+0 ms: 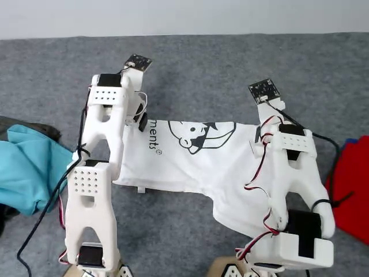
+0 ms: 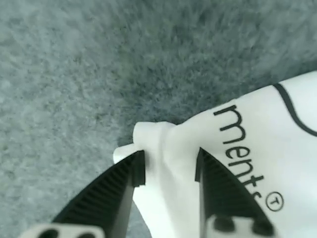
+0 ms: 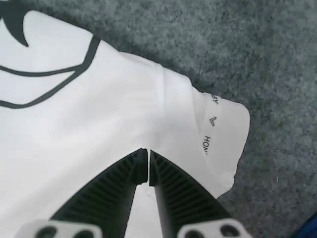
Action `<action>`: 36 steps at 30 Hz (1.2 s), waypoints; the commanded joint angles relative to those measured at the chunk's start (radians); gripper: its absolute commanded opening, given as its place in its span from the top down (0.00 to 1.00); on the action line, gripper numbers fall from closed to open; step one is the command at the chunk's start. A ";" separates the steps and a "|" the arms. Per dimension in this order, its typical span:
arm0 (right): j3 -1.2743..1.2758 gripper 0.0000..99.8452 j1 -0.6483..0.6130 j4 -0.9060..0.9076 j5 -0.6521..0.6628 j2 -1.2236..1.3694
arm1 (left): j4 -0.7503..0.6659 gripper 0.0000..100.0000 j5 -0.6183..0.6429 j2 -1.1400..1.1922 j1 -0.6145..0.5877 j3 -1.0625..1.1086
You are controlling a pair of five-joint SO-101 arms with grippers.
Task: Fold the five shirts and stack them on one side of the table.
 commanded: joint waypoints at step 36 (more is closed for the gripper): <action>-0.041 0.99 -0.031 0.036 -0.008 0.177 | -0.044 0.85 -0.008 0.098 -0.014 -0.197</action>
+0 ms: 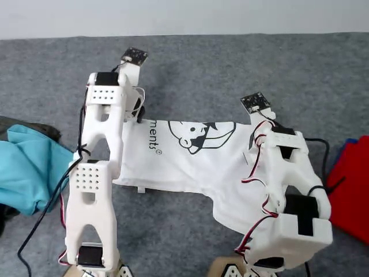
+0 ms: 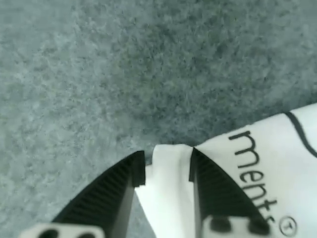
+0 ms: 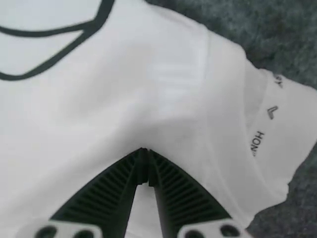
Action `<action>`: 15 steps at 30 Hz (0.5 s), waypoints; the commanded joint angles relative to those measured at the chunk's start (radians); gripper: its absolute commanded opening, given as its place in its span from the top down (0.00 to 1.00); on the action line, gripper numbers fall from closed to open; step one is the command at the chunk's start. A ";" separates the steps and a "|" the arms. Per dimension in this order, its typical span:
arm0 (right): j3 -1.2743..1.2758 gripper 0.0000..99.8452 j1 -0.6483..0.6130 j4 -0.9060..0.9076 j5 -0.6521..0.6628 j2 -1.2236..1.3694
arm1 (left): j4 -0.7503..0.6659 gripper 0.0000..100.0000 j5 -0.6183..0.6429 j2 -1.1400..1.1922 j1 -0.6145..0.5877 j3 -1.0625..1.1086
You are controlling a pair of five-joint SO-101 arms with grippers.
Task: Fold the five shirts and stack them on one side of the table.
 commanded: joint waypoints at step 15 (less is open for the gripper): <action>-0.040 0.99 -0.013 0.016 -0.052 0.010 | -0.029 0.85 -0.009 0.002 -0.002 -0.107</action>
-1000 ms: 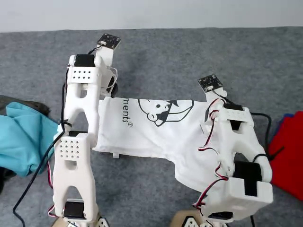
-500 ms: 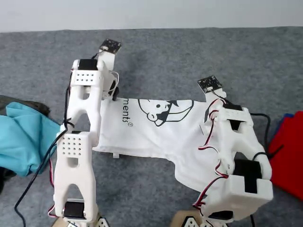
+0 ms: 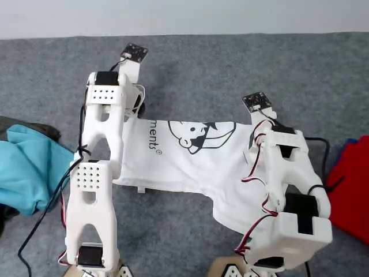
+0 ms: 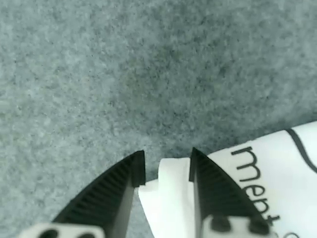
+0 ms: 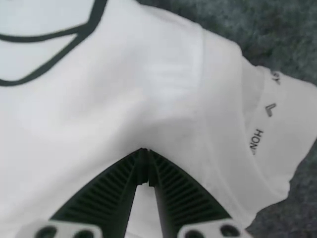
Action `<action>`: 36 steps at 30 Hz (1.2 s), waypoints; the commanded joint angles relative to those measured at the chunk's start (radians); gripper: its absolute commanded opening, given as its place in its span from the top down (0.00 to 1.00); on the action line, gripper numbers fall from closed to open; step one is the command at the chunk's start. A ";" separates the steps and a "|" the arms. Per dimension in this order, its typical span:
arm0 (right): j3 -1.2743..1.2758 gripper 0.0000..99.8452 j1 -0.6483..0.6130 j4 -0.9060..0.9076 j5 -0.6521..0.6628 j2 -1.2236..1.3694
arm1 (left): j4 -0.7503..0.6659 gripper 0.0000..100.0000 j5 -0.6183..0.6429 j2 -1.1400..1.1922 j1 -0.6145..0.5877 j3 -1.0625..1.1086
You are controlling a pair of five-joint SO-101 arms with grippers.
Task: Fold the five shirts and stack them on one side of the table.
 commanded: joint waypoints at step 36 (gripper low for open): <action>-0.020 0.99 -0.010 0.007 -0.009 0.004 | 0.097 0.84 -0.006 0.034 0.006 -0.081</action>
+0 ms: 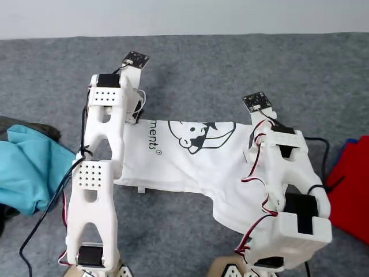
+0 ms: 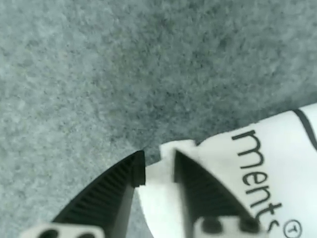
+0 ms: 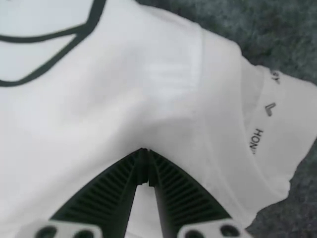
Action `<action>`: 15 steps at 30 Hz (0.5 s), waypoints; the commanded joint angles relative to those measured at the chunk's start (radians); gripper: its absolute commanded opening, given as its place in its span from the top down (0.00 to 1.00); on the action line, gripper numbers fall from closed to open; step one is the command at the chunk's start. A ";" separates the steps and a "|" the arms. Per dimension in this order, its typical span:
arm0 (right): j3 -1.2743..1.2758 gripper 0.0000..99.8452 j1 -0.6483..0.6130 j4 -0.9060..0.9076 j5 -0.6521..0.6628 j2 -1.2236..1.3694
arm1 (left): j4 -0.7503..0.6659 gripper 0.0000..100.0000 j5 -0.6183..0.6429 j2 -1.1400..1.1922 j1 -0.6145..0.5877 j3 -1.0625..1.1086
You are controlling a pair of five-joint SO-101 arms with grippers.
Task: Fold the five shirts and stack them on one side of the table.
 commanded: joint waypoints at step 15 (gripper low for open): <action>-0.020 0.99 -0.010 0.007 -0.006 0.004 | 0.086 0.84 -0.005 -0.028 0.015 -0.222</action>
